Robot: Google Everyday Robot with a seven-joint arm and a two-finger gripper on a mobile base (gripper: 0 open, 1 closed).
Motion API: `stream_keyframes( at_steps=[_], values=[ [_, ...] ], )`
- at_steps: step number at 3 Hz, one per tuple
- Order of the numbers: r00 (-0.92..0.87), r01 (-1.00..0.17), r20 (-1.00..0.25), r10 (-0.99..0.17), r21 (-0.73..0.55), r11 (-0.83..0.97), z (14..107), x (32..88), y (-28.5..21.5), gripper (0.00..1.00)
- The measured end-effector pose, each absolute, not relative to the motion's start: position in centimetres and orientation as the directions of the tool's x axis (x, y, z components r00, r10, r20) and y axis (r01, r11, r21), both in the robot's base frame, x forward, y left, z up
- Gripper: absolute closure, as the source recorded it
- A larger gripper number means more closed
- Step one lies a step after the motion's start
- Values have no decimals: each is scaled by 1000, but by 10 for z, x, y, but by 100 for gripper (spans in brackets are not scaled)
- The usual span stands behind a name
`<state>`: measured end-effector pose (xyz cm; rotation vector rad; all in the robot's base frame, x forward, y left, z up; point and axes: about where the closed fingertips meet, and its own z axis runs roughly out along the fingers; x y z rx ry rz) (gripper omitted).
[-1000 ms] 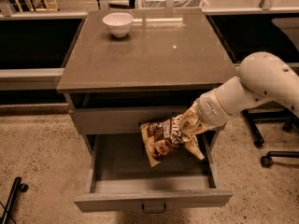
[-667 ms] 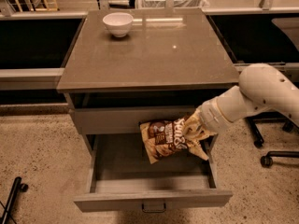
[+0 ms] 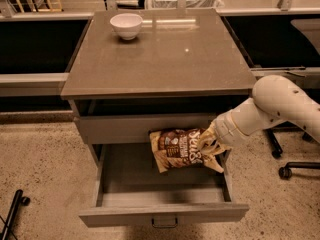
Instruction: Place brown chip bag into middle drawer
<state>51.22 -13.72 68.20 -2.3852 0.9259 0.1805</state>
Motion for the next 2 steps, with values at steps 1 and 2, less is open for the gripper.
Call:
stream_keyframes(
  at_steps=[1,2],
  values=[
    [733,-673,-300,-611,-452,-585,665,514,-143,100],
    [672,-736,-300,-677,-372,-566,605,515,-164,100]
  ],
)
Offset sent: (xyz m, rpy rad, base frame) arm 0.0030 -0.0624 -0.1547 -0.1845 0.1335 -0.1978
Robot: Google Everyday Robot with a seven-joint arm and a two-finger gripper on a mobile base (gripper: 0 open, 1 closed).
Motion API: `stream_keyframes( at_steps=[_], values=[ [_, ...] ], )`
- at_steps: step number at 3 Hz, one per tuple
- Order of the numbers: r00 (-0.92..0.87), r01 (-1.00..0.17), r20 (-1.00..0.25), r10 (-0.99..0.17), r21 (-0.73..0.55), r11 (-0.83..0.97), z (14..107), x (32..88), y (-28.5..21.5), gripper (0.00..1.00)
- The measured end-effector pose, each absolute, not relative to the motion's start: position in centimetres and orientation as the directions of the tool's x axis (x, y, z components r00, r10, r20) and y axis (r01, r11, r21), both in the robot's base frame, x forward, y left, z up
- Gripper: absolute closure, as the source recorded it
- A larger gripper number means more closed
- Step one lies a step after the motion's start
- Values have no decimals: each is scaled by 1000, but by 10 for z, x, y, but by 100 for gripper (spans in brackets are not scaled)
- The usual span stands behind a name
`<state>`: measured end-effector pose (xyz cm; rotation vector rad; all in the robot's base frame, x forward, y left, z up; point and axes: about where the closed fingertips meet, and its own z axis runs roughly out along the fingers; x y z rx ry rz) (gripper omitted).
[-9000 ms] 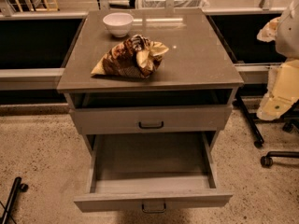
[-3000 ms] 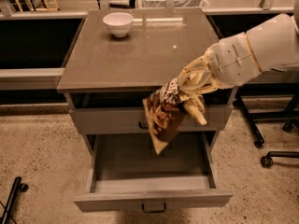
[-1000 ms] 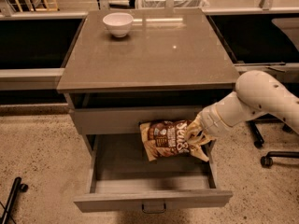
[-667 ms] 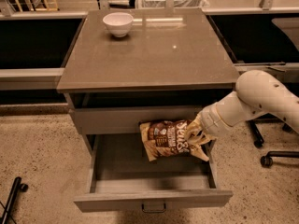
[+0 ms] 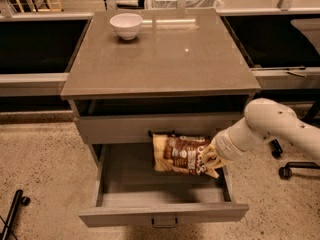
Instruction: Place brown chip bag into middle drawer
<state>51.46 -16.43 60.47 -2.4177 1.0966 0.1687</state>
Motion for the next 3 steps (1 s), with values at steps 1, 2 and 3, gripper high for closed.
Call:
stream_keyframes(
  at_steps=[1,2,3],
  values=[
    [621,-784,-323,-714,-291,-549,545,511,-181,100],
    [597,-802,-353,-720,-244,-545,496,510,-186,98],
    [597,-802,-353,-720,-244,-545,496,509,-186,77]
  ],
)
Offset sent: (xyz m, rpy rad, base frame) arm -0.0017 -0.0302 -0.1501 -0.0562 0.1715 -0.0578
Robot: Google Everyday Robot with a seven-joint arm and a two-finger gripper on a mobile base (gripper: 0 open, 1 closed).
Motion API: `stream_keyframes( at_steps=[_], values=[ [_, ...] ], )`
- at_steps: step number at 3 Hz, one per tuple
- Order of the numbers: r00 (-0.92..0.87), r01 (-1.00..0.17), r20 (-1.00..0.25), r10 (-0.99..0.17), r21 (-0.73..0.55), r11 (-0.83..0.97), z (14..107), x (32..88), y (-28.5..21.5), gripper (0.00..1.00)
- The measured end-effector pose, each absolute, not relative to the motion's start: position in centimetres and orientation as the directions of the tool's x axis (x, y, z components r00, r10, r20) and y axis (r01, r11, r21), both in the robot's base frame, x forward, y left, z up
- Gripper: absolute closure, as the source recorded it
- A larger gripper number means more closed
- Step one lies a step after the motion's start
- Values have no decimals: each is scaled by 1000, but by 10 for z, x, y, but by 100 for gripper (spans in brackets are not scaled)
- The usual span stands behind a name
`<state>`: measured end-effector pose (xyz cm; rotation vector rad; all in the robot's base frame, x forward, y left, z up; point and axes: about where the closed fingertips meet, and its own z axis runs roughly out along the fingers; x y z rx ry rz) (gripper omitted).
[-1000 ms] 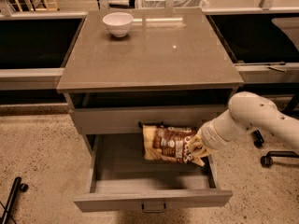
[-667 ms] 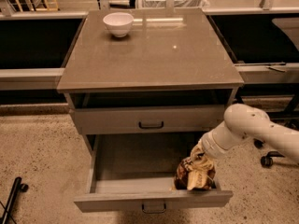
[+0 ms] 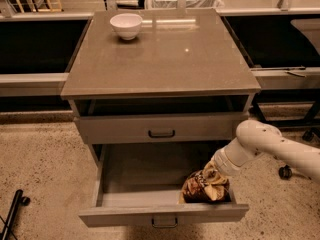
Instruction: Place brown chip bag into middle drawer
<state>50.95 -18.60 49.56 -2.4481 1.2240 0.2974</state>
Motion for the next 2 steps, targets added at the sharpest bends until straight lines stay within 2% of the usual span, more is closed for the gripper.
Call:
stream_keyframes(
  at_steps=[1,2],
  values=[
    [597,-802,-353,-720,-244,-545,496,509,-186,45],
    [597,-802,-353,-720,-244,-545,496,509,-186,22]
  ],
)
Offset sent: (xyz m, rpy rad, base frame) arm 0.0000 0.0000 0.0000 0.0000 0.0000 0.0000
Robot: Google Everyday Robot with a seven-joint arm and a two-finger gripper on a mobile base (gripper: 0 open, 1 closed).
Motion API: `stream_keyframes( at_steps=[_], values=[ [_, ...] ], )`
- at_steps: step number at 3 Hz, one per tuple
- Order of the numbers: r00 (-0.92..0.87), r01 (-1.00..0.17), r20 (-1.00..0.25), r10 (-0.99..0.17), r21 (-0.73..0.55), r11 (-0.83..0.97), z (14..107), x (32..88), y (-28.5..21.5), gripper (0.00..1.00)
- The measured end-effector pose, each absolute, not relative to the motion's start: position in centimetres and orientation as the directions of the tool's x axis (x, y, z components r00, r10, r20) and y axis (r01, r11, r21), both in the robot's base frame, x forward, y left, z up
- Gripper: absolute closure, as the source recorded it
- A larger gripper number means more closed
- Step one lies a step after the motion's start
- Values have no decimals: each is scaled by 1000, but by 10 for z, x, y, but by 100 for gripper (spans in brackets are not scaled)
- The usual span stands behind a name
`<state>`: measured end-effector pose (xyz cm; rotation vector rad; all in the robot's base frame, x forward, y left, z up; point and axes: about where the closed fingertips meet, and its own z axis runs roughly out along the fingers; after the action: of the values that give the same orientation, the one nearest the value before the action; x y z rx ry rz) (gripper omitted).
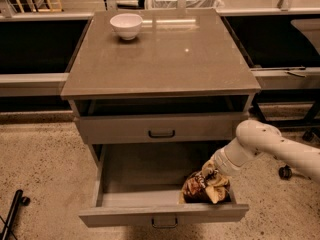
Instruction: Place brown chip bag into middle drawer
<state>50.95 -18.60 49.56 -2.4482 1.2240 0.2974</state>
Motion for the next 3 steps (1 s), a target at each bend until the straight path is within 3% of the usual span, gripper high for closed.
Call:
stream_keyframes(
  at_steps=[1,3],
  values=[
    [596,-803,-317,-738,-252,-540,508,506,-196,1],
    [573,-798,-165,-803,-335,-501,600,451,-271,0]
  ],
)
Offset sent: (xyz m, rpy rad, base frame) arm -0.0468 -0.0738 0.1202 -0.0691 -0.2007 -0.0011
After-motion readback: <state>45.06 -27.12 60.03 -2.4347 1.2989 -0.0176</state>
